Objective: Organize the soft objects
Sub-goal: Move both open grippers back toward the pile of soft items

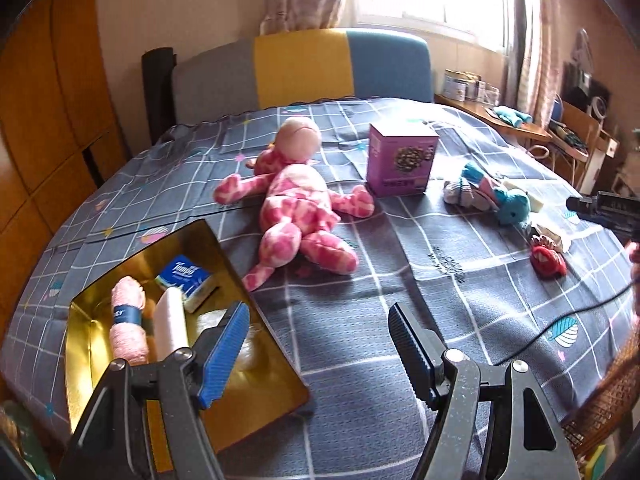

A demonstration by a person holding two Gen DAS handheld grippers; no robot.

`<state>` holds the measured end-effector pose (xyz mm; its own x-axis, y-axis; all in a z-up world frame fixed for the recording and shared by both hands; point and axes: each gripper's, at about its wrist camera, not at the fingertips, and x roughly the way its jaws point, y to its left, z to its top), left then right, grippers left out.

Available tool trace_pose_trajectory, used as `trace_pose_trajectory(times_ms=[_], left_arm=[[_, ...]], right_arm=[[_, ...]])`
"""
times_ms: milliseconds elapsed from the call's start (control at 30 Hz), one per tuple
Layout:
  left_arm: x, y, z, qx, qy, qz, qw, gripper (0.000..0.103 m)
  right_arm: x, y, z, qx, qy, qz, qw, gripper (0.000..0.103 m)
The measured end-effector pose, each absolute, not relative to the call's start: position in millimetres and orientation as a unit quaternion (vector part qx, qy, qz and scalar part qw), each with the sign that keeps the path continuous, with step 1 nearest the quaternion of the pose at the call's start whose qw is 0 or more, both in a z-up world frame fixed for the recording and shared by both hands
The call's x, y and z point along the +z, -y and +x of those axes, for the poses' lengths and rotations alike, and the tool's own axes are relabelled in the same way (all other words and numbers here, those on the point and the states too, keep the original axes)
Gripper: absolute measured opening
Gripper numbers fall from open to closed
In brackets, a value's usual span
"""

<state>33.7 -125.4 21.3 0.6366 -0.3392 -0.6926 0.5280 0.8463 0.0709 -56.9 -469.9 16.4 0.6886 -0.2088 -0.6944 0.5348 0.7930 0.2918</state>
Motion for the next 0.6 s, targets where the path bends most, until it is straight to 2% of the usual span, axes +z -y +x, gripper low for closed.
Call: trace_pose_trajectory(times_ms=[267, 600], left_arm=[[18, 151, 33, -0.26, -0.353, 0.152, 0.886, 0.073], [7, 194, 36, -0.286, -0.369, 0.168, 0.868, 0.073]], right_arm=[[5, 507, -69, -0.292, -0.298, 0.256, 0.872, 0.036], [-6, 524, -77, -0.28, -0.294, 0.317, 0.857, 0.036]])
